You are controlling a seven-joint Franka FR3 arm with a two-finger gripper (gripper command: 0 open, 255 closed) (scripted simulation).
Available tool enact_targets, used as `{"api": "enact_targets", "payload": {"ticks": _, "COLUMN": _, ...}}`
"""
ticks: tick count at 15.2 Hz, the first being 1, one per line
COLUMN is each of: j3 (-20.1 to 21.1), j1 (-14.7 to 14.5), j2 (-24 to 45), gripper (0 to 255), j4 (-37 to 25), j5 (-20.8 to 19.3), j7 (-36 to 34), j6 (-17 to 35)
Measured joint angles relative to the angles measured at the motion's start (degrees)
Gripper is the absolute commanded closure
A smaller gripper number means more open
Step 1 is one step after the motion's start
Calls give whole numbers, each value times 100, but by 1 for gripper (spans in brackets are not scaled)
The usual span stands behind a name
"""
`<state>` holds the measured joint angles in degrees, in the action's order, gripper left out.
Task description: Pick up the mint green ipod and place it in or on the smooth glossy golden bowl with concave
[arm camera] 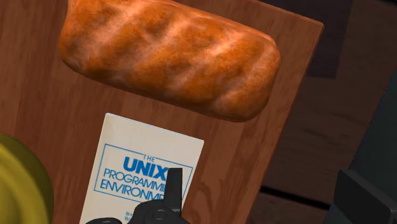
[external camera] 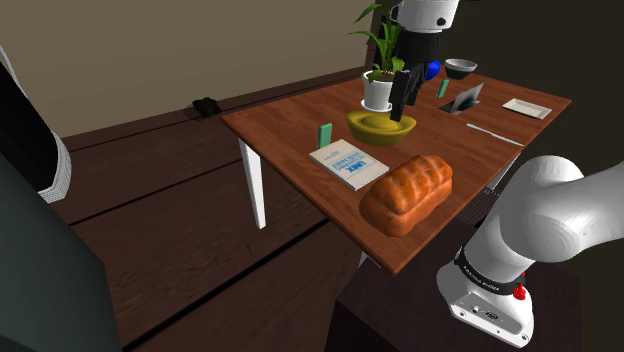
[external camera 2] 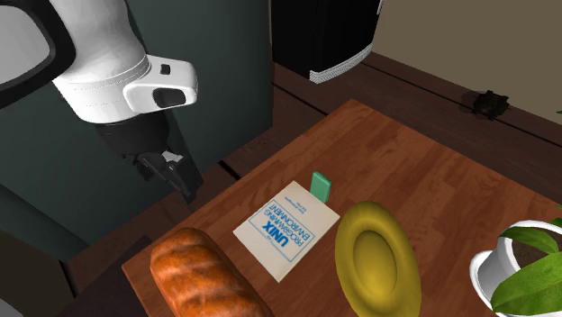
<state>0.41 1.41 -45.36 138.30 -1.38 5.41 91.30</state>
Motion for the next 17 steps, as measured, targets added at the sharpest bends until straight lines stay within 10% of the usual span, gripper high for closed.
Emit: {"api": "enact_targets", "payload": {"ticks": 17, "j3": -703, "j1": 191, "j2": 2999, "gripper": 0, "j4": -890, "j5": -116, "j7": 762, "j6": 2205}}
